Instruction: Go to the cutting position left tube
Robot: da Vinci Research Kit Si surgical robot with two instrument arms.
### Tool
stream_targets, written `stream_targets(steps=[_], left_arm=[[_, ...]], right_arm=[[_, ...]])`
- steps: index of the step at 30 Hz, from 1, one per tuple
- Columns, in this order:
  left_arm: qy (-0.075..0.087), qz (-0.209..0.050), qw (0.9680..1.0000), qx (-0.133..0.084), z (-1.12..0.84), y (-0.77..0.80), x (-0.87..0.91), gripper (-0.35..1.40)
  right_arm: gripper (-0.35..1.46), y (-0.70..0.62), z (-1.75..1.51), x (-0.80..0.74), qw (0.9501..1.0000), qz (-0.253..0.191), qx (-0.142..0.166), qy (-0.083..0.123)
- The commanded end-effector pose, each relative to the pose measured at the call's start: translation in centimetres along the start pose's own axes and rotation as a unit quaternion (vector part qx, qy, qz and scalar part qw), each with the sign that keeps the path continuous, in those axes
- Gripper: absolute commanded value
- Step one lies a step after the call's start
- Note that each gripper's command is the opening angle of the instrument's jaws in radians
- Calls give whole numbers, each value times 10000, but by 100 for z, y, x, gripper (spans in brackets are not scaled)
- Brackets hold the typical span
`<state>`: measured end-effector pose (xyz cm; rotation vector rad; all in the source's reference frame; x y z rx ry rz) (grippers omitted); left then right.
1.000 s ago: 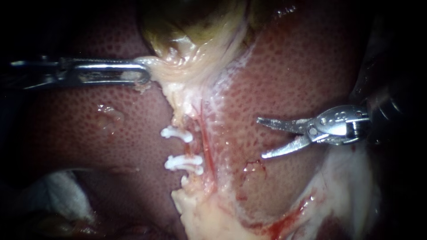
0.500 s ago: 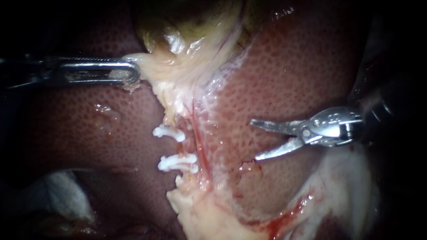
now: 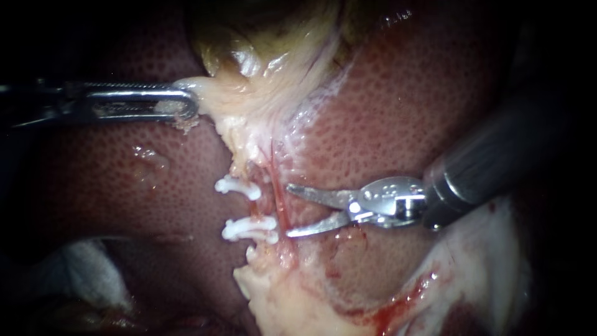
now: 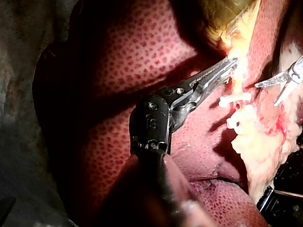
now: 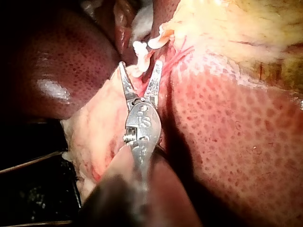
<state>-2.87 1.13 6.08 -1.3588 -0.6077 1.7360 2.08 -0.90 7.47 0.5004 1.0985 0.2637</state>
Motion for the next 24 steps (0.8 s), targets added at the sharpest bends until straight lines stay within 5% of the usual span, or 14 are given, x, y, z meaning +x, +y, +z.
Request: stream_targets(steps=[1, 9, 19, 24], left_arm=[[-2, 6, 10000, 3, 0, 0, 0, -35], [-6, 7, 10000, -8, 1, 1, 0, -35], [-9, 7, 10000, -15, 2, 3, 0, -35], [-12, 7, 10000, -25, 3, 4, 0, -35]], right_arm=[[143, 1, 5, -3, 10000, 37, 33, -19], [143, 5, 40, -18, 9996, 181, 175, -119], [143, 11, 59, -11, 9984, 434, 310, -199], [143, 13, 66, -7, 9965, 612, 391, -414]])
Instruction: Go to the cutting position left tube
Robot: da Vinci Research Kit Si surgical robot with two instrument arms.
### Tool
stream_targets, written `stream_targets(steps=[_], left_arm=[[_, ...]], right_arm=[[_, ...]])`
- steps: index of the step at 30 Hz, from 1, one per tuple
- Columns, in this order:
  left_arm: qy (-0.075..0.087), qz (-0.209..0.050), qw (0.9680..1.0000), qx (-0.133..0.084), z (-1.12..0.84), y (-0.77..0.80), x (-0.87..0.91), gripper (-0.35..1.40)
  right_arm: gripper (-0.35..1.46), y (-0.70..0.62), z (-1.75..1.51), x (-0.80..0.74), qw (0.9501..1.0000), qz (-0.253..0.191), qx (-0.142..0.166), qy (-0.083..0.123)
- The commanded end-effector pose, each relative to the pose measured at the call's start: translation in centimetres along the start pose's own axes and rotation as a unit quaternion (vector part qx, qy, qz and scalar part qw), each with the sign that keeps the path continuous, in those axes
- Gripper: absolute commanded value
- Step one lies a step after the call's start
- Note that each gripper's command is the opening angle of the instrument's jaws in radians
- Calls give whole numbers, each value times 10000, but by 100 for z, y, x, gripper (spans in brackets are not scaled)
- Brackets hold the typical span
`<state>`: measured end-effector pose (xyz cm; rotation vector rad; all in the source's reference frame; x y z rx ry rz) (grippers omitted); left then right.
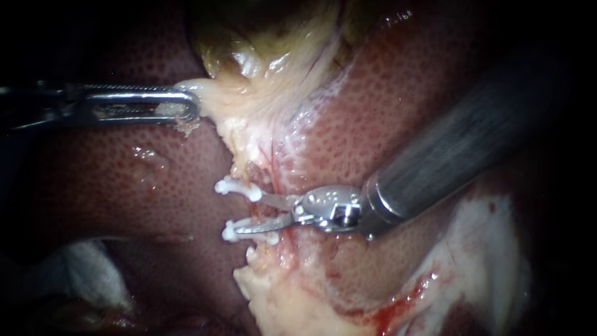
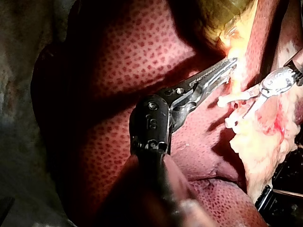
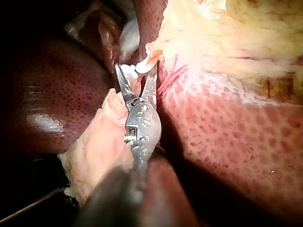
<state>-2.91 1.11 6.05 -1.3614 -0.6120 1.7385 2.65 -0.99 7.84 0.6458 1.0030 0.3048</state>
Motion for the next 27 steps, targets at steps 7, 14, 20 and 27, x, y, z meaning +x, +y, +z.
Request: stream_targets(steps=[7, 14, 20, 27], left_arm=[[-2, -1, 10000, 0, 1, 0, -1, -35], [-2, -1, 10000, -1, 2, -1, -1, -35], [0, -2, 10000, 3, 4, -1, 0, -35], [0, 1, 10000, 5, 5, -2, -1, -35]], right_arm=[[143, 1, 5, 4, 9996, 66, 17, -267], [143, 2, 4, 4, 9993, 92, 134, -342], [140, 2, 6, 4, 9989, 91, 299, -352], [138, 2, 17, 4, 9985, 128, 365, -375]])
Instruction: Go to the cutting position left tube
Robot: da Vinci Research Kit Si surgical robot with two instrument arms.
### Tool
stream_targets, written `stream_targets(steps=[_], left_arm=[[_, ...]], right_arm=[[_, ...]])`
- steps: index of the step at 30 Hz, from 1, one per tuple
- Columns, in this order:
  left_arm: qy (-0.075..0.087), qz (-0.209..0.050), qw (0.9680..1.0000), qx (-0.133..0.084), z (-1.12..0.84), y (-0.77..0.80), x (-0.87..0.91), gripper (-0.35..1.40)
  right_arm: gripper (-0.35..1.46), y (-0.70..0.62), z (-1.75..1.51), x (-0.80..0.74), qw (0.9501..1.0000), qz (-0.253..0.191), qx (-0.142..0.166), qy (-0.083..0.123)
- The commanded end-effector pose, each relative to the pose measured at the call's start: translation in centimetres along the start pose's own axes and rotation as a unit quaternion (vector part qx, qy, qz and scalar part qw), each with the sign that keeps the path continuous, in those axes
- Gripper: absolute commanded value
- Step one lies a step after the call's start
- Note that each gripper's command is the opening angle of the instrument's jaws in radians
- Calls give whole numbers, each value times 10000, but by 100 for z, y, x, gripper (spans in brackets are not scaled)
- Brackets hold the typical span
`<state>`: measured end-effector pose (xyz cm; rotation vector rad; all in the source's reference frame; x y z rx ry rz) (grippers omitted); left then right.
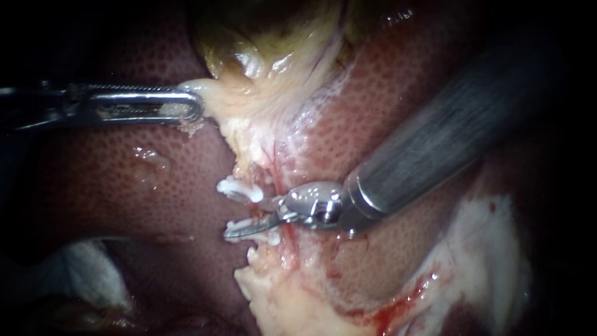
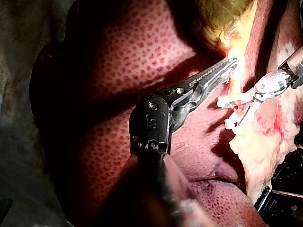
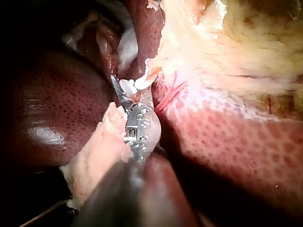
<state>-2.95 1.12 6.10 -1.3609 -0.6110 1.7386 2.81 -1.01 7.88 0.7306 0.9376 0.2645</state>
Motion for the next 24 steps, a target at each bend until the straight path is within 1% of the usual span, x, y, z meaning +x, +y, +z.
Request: stream_targets(steps=[1, 7, 13, 17, 24], left_arm=[[0, 1, 10000, 0, 0, 0, 0, -35], [1, 1, 10000, 2, 1, 0, 0, -35], [2, 0, 10000, 5, 2, 0, 0, -35], [-1, 2, 10000, -5, 3, 0, 0, -35], [-1, 3, 10000, -4, 4, 0, -1, -35]], right_arm=[[138, 0, 2, 0, 10000, 1, 20, 1], [135, 1, 8, 1, 10000, 22, 87, 36], [131, 3, 12, 2, 9999, 76, 81, 82], [129, 6, 15, 3, 9997, 100, 81, 203], [128, 11, 17, 4, 9994, 155, 80, 309]])
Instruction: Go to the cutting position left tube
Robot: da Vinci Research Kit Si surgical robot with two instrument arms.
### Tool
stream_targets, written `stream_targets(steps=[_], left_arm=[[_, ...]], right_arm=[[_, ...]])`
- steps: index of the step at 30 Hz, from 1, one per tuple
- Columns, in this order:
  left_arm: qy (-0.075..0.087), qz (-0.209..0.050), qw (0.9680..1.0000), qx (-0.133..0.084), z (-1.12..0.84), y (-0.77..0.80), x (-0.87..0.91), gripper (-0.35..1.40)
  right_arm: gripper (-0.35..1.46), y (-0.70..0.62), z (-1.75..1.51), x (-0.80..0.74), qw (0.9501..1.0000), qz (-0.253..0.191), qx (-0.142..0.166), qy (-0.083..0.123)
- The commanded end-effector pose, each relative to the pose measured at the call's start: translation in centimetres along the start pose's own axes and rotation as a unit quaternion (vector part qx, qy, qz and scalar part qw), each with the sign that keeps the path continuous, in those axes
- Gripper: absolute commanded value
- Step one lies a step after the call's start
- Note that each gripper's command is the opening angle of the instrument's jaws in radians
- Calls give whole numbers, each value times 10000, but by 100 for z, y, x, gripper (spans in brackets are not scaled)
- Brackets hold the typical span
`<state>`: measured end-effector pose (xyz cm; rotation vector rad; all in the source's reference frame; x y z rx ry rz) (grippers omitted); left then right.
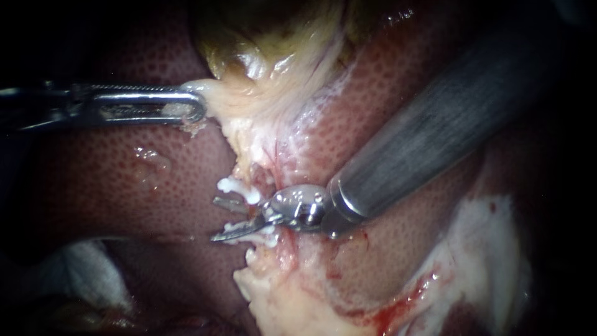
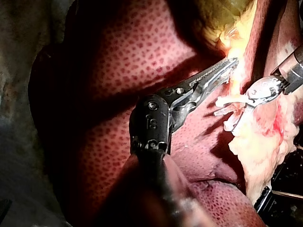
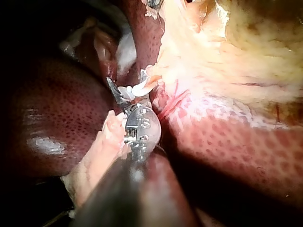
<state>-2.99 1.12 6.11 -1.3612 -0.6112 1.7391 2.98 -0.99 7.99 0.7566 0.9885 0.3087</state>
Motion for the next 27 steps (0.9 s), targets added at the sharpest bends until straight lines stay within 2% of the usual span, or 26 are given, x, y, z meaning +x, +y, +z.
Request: stream_targets(steps=[1, 17, 18, 27], left_arm=[[1, 1, 10000, -1, 0, 0, 0, -35], [-3, 7, 10000, -12, 2, -1, -2, -35], [-3, 7, 10000, -11, 2, -1, -2, -35], [-2, 8, 10000, -9, 3, -1, -2, -35]], right_arm=[[128, 0, 0, 0, 10000, -3, -4, 1], [128, 4, 0, 0, 9999, 18, 4, 105], [118, 4, 0, 0, 9999, 18, 3, 105], [118, 4, -1, -1, 9999, 16, 7, 104]])
